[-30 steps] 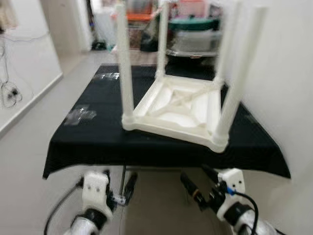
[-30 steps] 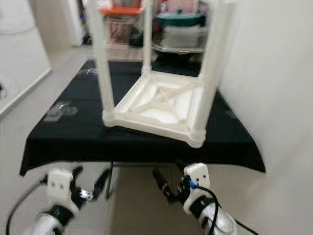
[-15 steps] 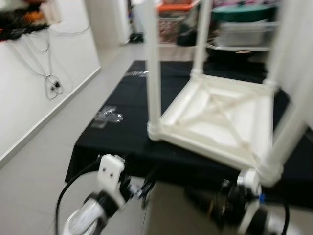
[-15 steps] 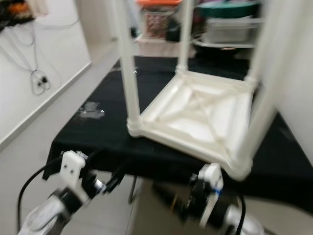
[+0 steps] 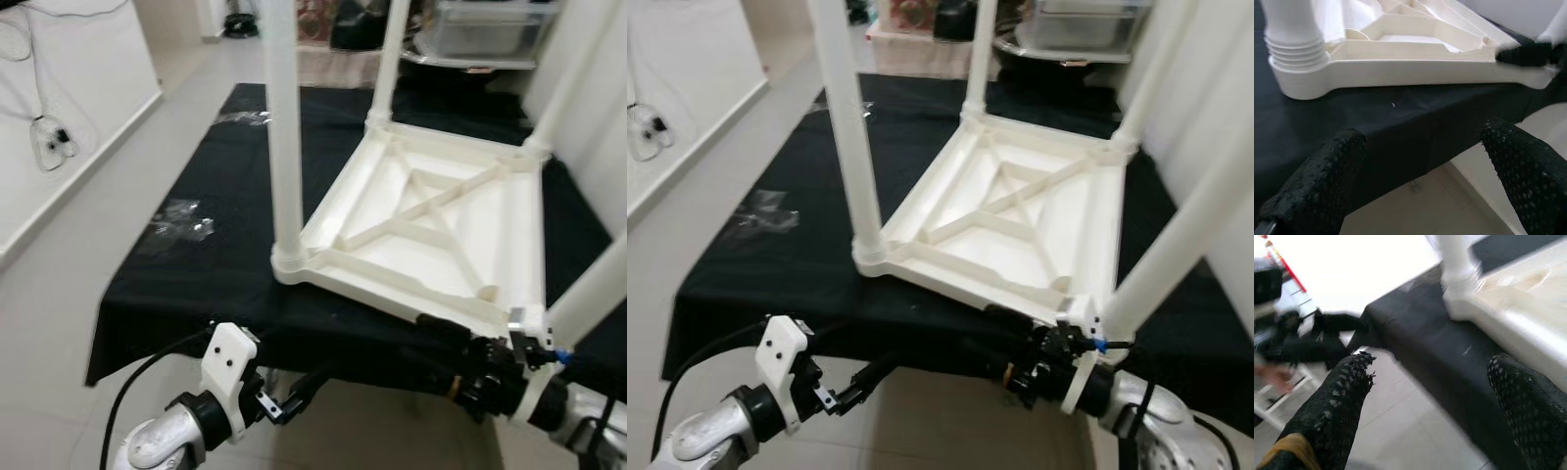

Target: Building children table

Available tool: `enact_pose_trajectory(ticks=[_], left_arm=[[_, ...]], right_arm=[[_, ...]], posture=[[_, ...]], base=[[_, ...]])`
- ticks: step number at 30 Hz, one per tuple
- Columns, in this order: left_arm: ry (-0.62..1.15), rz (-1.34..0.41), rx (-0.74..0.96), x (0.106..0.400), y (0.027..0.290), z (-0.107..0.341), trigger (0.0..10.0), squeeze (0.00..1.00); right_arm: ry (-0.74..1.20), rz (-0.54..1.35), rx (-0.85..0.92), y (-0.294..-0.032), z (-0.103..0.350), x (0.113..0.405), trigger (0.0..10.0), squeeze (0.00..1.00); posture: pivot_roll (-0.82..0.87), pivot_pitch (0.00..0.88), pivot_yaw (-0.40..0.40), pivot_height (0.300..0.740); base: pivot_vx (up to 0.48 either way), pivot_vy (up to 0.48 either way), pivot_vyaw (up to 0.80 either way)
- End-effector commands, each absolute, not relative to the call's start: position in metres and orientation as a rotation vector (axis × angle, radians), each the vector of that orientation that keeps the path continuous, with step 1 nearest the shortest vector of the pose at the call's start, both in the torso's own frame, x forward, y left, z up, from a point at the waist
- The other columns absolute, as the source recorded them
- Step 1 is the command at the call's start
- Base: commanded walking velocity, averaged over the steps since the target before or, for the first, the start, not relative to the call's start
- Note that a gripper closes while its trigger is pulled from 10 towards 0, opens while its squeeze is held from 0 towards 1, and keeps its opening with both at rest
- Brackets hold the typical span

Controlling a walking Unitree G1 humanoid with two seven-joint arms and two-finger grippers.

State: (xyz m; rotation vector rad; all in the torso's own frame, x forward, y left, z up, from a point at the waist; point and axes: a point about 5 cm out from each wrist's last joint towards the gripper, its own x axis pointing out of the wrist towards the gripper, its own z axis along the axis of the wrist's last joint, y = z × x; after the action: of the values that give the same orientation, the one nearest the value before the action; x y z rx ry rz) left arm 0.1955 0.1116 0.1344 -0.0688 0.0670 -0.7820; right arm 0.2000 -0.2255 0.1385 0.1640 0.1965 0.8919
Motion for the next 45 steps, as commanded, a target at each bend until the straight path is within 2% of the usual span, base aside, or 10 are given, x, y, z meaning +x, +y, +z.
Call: enact_pose_trajectory(ticks=[1, 11, 15, 21, 37, 45], left_arm=[[0.071, -0.804, -0.118, 0.19, 0.112, 0.136, 10.0, 0.0], [0.089, -0.819, -0.132, 0.188, 0.11, 0.135, 10.0, 0.0], [0.094, -0.836, -0.124, 0.189, 0.107, 0.133, 10.0, 0.0], [0.118, -0.815, -0.089, 0.19, 0.109, 0.128, 10.0, 0.0], [0.125, -0.765, -0.071, 0.193, 0.111, 0.126, 10.0, 0.0], [0.098, -0.752, -0.055, 0.194, 0.111, 0.131, 10.0, 0.0]], right_arm=[[0.242, 0.945, 0.177, -0.221, 0.134, 0.189, 10.0, 0.0], [0.249, 0.979, 0.203, -0.225, 0.14, 0.187, 10.0, 0.0], [0.318, 1.055, 0.199, -0.23, 0.14, 0.179, 10.0, 0.0], [0.345, 1.021, 0.108, -0.237, 0.143, 0.182, 10.0, 0.0], [0.36, 1.074, 0.127, -0.232, 0.146, 0.165, 10.0, 0.0], [0.32, 1.062, 0.131, -0.237, 0.158, 0.165, 10.0, 0.0]], posture=[[-0.02, 0.165, 0.001, 0.74], [-0.03, 0.174, 0.002, 0.74], [-0.03, 0.169, 0.0, 0.74], [-0.04, 0.166, 0.002, 0.74], [-0.05, 0.184, 0.012, 0.74], [-0.05, 0.192, 0.02, 0.74]], base=[[0.0, -0.428, 0.0], [0.0, -0.425, 0.0], [0.0, 0.0, 0.0], [0.0, 0.0, 0.0], [0.0, 0.0, -0.8], [0.0, 0.18, 0.0]])
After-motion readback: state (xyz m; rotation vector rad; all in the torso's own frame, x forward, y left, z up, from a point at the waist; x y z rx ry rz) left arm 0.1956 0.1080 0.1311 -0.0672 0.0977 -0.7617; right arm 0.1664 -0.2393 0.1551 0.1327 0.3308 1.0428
